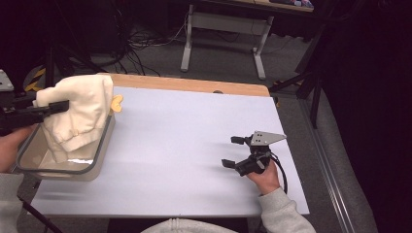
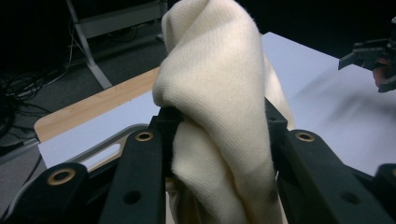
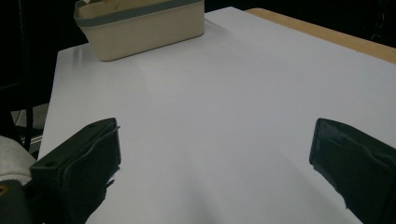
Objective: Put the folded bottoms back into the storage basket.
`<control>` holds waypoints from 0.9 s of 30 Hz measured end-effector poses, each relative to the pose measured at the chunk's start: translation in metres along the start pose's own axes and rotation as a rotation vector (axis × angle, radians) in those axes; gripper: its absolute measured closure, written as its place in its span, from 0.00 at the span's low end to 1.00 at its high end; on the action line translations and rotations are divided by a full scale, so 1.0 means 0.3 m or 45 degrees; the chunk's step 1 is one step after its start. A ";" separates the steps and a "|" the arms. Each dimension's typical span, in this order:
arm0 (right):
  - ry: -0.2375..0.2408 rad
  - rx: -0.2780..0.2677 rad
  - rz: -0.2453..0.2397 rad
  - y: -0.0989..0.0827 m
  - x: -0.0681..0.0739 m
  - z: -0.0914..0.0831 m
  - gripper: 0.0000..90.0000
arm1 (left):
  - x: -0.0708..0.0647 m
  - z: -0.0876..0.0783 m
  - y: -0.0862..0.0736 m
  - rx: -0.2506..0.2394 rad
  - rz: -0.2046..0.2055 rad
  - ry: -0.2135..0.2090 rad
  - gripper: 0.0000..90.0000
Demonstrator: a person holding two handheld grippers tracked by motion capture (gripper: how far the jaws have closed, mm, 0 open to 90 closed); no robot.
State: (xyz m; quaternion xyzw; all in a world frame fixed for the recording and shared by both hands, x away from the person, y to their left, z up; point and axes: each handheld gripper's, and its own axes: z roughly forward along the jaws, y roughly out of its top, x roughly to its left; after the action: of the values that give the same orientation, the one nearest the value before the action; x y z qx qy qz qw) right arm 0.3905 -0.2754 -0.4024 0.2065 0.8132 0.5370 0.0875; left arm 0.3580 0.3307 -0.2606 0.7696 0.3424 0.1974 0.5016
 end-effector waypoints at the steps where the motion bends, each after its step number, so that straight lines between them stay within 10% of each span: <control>1: 0.001 0.000 0.000 0.000 0.000 0.000 0.02 | 0.004 -0.004 -0.005 0.006 0.009 0.006 0.71; 13: 0.010 0.027 0.012 -0.006 0.006 0.008 0.02 | 0.046 -0.008 -0.071 0.102 0.012 -0.016 0.71; 27: 0.012 0.037 0.020 -0.016 0.009 0.008 0.02 | 0.106 0.025 -0.157 0.059 -0.076 -0.086 0.70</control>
State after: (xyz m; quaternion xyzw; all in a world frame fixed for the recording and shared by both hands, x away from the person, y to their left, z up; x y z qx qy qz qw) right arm 0.3879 -0.2740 -0.4075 0.2115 0.8197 0.5268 0.0766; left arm 0.3692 0.3614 -0.3078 0.7767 0.3524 0.1483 0.5006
